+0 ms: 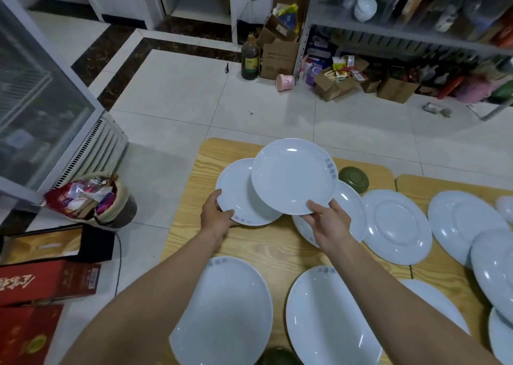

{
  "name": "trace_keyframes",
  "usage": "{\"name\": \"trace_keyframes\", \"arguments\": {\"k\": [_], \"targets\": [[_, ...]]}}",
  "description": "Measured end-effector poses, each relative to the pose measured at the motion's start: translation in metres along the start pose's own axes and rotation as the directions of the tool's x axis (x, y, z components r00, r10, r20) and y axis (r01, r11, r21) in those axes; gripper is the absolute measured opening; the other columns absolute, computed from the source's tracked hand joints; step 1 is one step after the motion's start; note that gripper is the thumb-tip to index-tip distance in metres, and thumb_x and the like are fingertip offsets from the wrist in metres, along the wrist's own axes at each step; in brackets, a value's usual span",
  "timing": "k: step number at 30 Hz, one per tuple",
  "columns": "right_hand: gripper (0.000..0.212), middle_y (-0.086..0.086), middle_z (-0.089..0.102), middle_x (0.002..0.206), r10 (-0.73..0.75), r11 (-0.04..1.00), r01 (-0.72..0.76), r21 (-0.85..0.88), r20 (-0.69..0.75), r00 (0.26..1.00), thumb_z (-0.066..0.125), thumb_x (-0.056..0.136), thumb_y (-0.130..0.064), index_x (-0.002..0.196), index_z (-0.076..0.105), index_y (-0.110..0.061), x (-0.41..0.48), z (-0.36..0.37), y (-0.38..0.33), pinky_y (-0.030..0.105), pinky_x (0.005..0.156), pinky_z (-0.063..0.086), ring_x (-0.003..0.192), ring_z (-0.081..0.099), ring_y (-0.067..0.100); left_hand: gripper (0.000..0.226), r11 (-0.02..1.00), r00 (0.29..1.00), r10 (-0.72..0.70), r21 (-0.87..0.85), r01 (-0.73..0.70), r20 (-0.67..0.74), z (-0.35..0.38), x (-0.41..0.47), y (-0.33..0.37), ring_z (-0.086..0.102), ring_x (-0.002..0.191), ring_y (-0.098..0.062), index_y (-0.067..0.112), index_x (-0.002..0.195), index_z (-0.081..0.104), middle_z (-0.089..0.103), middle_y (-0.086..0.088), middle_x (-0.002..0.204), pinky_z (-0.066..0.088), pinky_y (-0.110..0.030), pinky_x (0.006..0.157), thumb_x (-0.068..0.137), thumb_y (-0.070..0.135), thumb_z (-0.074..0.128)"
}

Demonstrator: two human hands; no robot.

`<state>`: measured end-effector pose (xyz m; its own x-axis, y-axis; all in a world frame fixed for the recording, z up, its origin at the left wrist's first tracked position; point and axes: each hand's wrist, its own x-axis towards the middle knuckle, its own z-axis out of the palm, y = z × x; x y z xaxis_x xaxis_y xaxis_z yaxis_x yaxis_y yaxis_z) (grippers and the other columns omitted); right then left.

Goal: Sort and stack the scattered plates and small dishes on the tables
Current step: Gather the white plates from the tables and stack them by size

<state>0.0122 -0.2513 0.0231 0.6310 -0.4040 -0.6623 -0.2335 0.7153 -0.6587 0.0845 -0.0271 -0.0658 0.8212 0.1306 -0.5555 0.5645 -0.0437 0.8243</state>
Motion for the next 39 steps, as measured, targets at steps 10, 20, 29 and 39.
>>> {"name": "trace_keyframes", "arguments": {"k": [10,20,29,39], "targets": [[0.058,0.012,0.072,0.111,-0.113,0.992,0.117,-0.053,0.076,0.991,0.07,0.082,0.009,0.136,0.056,-0.007,-0.044,-0.007,-0.014,0.036,0.072,0.062,0.087,0.074,0.025,0.084,0.958,0.995,0.099,-0.271,-0.095,0.001,-0.014,-0.066,0.019,0.066,0.097,-0.024,0.029,0.148,0.036,0.06,-0.009,0.115,0.057,-0.028,0.053,0.083,-0.018,0.06],[0.062,0.011,0.074,0.11,-0.266,0.964,0.265,0.03,0.214,0.94,0.07,0.086,0.004,0.141,0.052,-0.017,-0.116,-0.051,-0.019,0.033,0.07,0.061,0.096,0.073,0.026,0.083,0.9,0.983,0.171,-0.397,-0.182,-0.063,-0.042,-0.172,0.0,0.067,0.1,-0.03,0.029,0.148,0.039,0.06,-0.011,0.114,0.061,-0.032,0.063,0.082,-0.015,0.066],[0.058,0.012,0.072,0.115,-0.219,0.976,0.215,0.044,0.245,0.945,0.069,0.087,0.004,0.14,0.053,-0.015,-0.162,-0.08,0.008,0.03,0.069,0.06,0.103,0.071,0.026,0.087,0.845,0.977,0.164,-0.492,-0.209,-0.135,-0.075,-0.225,-0.045,0.065,0.104,-0.027,0.03,0.148,0.038,0.061,-0.008,0.114,0.061,-0.036,0.065,0.081,-0.016,0.066],[0.061,0.012,0.07,0.117,-0.214,0.976,0.204,0.08,0.166,0.963,0.067,0.088,0.006,0.143,0.051,-0.014,-0.197,-0.086,0.05,0.038,0.075,0.062,0.099,0.072,0.024,0.088,0.85,0.99,0.134,-0.508,-0.141,-0.049,-0.112,-0.244,-0.07,0.065,0.105,-0.028,0.026,0.152,0.035,0.062,-0.009,0.119,0.061,-0.038,0.066,0.082,-0.016,0.066]]}}
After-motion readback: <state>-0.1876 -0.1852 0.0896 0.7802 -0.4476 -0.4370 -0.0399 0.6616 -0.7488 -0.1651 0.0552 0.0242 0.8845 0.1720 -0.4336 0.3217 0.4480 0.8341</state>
